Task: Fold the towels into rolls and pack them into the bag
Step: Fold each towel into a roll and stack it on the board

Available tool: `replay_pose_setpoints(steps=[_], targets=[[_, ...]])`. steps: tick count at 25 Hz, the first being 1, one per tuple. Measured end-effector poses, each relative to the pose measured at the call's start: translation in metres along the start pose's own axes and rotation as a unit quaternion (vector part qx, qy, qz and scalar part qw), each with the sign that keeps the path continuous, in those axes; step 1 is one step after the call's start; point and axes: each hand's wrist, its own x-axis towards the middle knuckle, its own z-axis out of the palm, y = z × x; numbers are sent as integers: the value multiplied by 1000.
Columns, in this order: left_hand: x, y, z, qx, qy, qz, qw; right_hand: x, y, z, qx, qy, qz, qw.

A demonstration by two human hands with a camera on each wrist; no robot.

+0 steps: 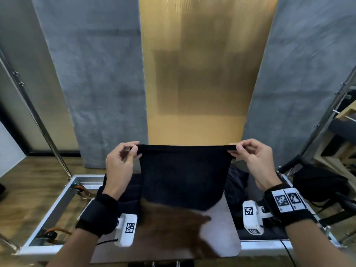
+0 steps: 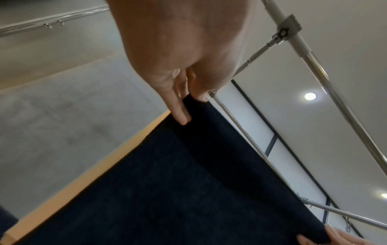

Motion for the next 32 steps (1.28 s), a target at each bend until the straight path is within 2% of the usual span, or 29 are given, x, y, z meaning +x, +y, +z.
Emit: replay_pose_setpoints(steps=[2,5,9,12,14,17,20,21,22,24,28,30,32], targets=[[1,-2,-5,-7,-3,20,1000,-1,2,-2,11,-7,-14,1000],[-20,-23,-18,58,-3,8,998,-24,20,-6,21,-15,13,1000],[-91,-82,-38,98,-50,-144,983,-87,81,-4,17,-22,127,992],[-148,-124,-47,194,-113,-236,945,-139,133,-3,-59,-27,241,968],[-176,-144,-52,245,-156,-274,917,-169,162,-8,-136,-53,305,941],[-195,-158,-58,344,-221,-246,879,-193,185,-18,-199,-108,361,905],[-186,-155,-50,467,-258,-221,816,-181,186,-20,-231,-154,347,896],[-179,-153,-42,494,-261,-206,803,-171,186,-18,-234,-159,337,898],[-172,-151,-33,502,-261,-190,802,-158,186,-16,-232,-156,327,902],[-157,-148,-8,479,-262,-160,822,-127,188,-8,-224,-140,305,915],[-124,-153,51,386,-317,-136,856,-62,201,12,-217,-113,272,931],[-108,-164,79,386,-358,-140,838,-32,213,22,-240,-112,259,929],[-93,-177,104,429,-414,-147,789,-7,225,31,-275,-115,253,920]])
